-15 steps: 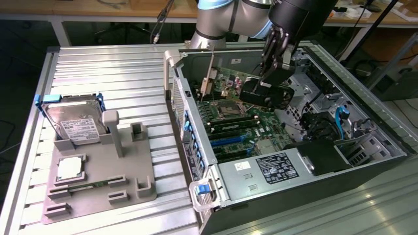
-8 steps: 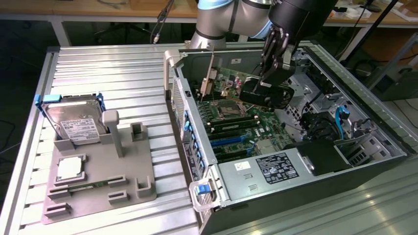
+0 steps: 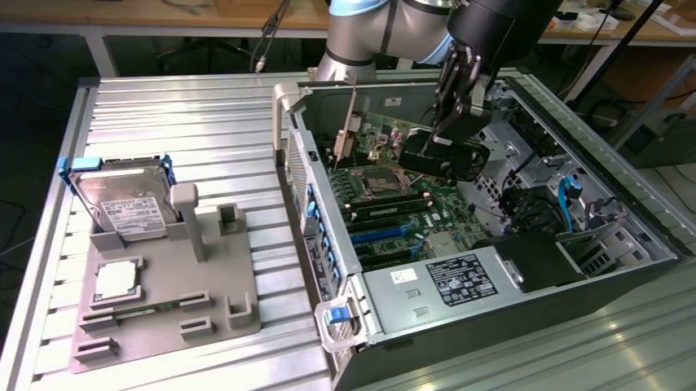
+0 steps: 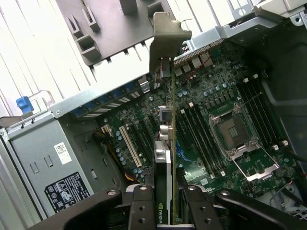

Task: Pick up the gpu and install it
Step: 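Insert the gpu into the slot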

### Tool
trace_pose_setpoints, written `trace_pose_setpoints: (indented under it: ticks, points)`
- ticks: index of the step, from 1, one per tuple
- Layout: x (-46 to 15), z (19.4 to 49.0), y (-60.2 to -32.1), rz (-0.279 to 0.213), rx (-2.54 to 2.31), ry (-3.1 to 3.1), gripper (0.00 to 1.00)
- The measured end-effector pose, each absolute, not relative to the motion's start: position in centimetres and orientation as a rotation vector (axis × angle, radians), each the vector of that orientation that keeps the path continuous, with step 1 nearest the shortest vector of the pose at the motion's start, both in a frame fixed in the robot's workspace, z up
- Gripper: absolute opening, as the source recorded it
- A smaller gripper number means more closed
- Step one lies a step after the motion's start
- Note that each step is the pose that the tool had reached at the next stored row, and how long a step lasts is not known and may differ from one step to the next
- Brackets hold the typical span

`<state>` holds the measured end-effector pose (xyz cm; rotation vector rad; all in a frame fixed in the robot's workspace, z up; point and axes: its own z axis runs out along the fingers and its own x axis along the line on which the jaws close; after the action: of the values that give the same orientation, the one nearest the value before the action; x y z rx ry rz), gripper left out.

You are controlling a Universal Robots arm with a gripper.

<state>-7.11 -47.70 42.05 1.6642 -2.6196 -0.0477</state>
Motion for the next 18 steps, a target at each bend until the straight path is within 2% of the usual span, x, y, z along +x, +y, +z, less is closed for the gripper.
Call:
trace_pose_setpoints:
  ticks: [18]
  points:
    - [-7.11,42.05,-47.70,-0.046,1.741,-2.568,0.27]
